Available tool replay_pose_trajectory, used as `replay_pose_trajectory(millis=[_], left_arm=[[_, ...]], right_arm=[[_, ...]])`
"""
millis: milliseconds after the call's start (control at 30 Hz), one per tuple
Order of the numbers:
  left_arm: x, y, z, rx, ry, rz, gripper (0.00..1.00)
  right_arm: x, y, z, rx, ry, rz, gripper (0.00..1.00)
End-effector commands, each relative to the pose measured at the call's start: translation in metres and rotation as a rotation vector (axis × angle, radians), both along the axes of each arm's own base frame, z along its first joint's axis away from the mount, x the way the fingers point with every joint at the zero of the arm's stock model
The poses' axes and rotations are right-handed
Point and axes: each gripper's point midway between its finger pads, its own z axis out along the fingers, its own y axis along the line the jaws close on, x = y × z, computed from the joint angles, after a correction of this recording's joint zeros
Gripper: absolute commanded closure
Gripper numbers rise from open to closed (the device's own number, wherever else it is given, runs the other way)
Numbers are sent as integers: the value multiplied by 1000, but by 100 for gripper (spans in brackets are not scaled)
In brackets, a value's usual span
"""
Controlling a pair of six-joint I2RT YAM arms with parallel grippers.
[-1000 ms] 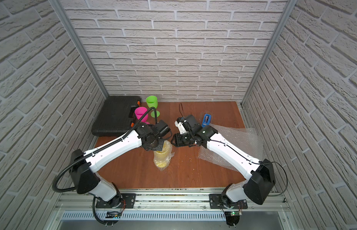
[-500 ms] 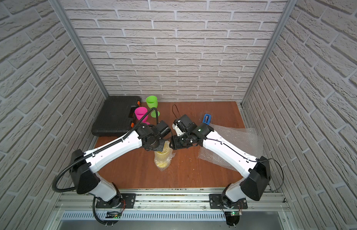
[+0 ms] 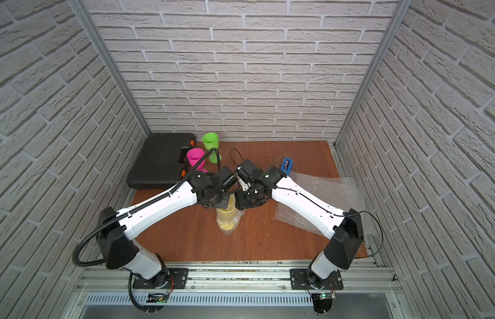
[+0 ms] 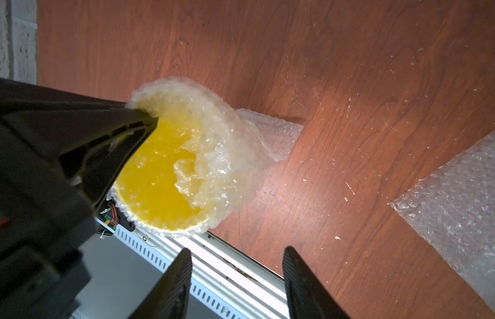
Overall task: Wrap wine glasses in bubble wrap
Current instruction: Pick up the bubble wrap from the center of the board.
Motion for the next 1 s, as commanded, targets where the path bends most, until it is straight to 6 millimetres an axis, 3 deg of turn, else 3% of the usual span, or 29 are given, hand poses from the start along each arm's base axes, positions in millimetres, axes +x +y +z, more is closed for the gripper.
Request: replay_pose_trajectory(millis=[0, 267, 400, 600, 800, 967], left_arm=[[-2, -3, 0, -25, -4, -9, 100], [-3, -7, -3, -45, -8, -26, 100], [-2, -12, -3, -109, -27, -41, 100], [-3, -11, -7, -132, -23, -37, 100], [-2, -17, -9, -162, -21, -59, 100], [-1, -21, -11, -172, -22, -69, 100]], right_arm=[[-1, 0, -2, -29, -4, 12, 45], [24, -2, 25, -6, -139, -61, 46], [35, -1, 24, 3, -143, -90, 47], [40, 0, 9, -27, -100, -78, 50], [39, 9, -20, -53, -2, -41, 55], [41, 4, -45, -135, 33, -39, 71]])
